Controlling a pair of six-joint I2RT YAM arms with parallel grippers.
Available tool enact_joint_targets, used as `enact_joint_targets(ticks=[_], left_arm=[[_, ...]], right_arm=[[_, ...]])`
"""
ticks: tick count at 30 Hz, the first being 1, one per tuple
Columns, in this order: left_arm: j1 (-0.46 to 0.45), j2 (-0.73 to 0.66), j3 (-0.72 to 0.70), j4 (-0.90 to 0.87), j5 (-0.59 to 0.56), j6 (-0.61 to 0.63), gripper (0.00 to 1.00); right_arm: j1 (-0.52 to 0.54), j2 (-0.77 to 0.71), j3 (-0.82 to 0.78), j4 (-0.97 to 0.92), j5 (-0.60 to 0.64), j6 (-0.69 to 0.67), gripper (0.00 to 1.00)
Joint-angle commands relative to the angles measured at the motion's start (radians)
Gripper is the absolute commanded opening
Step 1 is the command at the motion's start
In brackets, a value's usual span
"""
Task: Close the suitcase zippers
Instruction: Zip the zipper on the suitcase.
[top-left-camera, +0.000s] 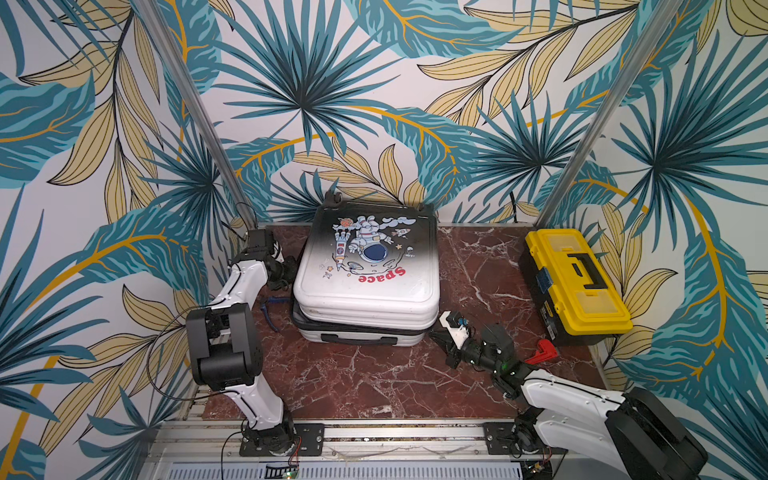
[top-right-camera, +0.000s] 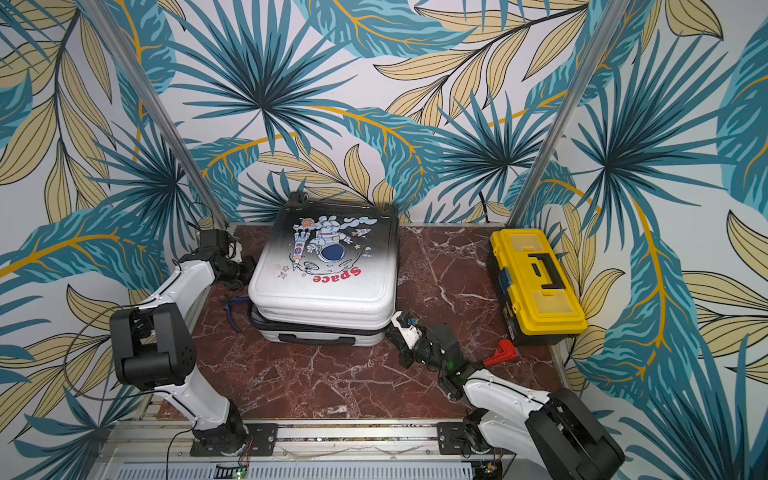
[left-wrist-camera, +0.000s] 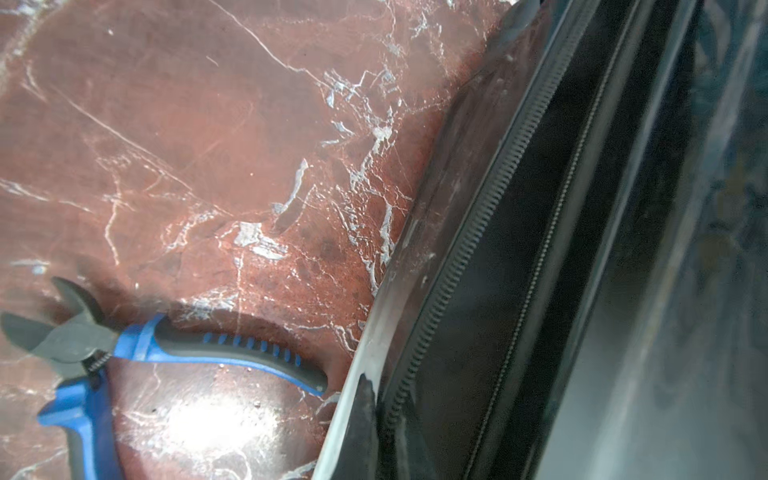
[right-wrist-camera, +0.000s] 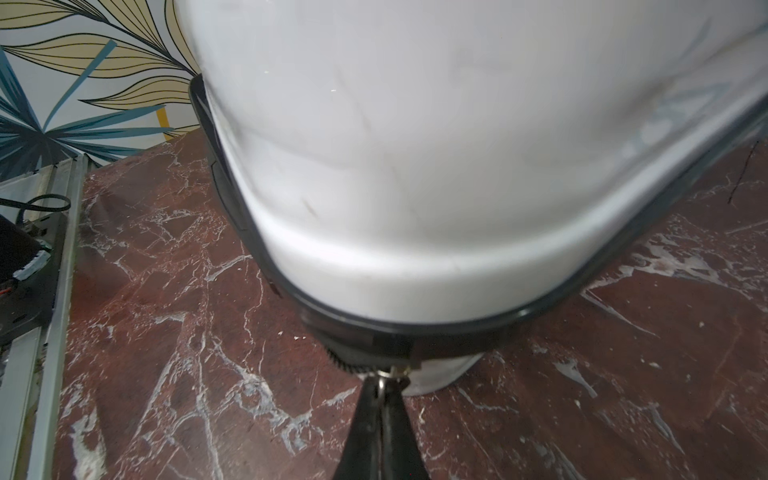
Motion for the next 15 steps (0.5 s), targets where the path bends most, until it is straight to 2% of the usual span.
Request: enact_joint_targets(ticks=[1,3,6,8,11,15], left_arm=[[0.002,0.007,-0.009,-0.044,-0.149,-0.162,0.00],[0.002,0.004,-0.006,-0.043,-0.137,-0.164,0.00],[0.003,0.006,-0.007,-0.043,-0.110,-0.168,0.00],[0.003,0.008,-0.012,-0.044,-0.086,-0.174,0.00],[0.002,0.008,-0.024,-0.040,-0.056,-0.183,0.00],[0.003,0.008,-0.038,-0.040,-0.033,-0.191,0.00]], right_arm=[[0.036,-0.067,-0.029,-0.050,-0.150,0.023,0.00],[0.038,-0.103,-0.042,-0.005,-0.177,0.062,0.00],[0.047,-0.123,0.006,-0.040,-0.263,0.103,0.00],[0.079,-0.132,0.030,-0.069,-0.261,0.093,0.00],[0.139,-0.135,0.081,-0.244,-0.179,-0.022,0.00],[0.220,-0.121,0.139,-0.379,-0.052,-0.138,0.00]])
